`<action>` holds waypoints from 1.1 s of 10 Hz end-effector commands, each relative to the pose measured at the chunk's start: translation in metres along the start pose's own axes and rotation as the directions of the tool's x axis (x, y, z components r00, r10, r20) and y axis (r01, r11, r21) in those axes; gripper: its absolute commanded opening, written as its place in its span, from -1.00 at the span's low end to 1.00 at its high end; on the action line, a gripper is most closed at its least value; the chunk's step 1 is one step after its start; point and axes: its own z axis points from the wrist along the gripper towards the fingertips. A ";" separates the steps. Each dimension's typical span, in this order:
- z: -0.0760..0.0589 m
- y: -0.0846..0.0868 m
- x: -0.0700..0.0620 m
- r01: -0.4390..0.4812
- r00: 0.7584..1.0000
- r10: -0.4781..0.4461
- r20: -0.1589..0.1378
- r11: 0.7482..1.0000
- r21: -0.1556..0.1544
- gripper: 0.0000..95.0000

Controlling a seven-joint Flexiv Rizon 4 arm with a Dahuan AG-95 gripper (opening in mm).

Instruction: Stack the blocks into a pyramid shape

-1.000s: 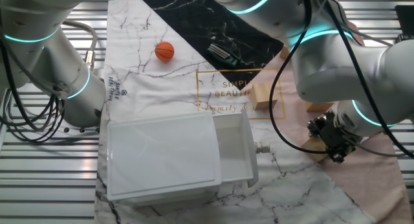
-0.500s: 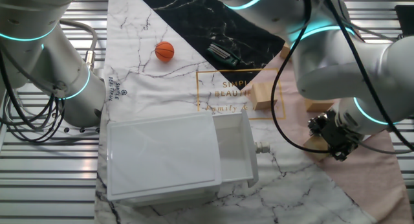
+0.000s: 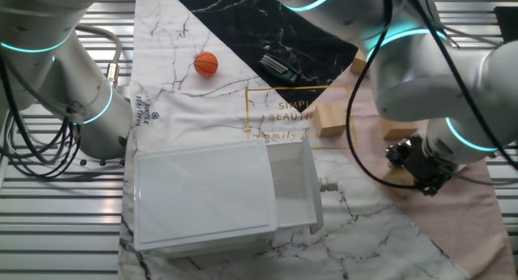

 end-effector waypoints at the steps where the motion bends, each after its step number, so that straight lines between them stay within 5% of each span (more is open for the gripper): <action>1: -0.004 0.007 -0.015 0.168 0.986 -0.168 -0.001 0.986 0.006 -1.00; 5: -0.012 0.019 -0.027 0.332 0.943 -0.333 0.009 0.943 0.021 -1.00; 8: -0.006 0.033 -0.032 0.476 0.878 -0.479 0.027 0.877 0.062 -1.00; 11: 0.001 0.043 -0.035 0.562 0.824 -0.565 0.032 0.824 0.068 -1.00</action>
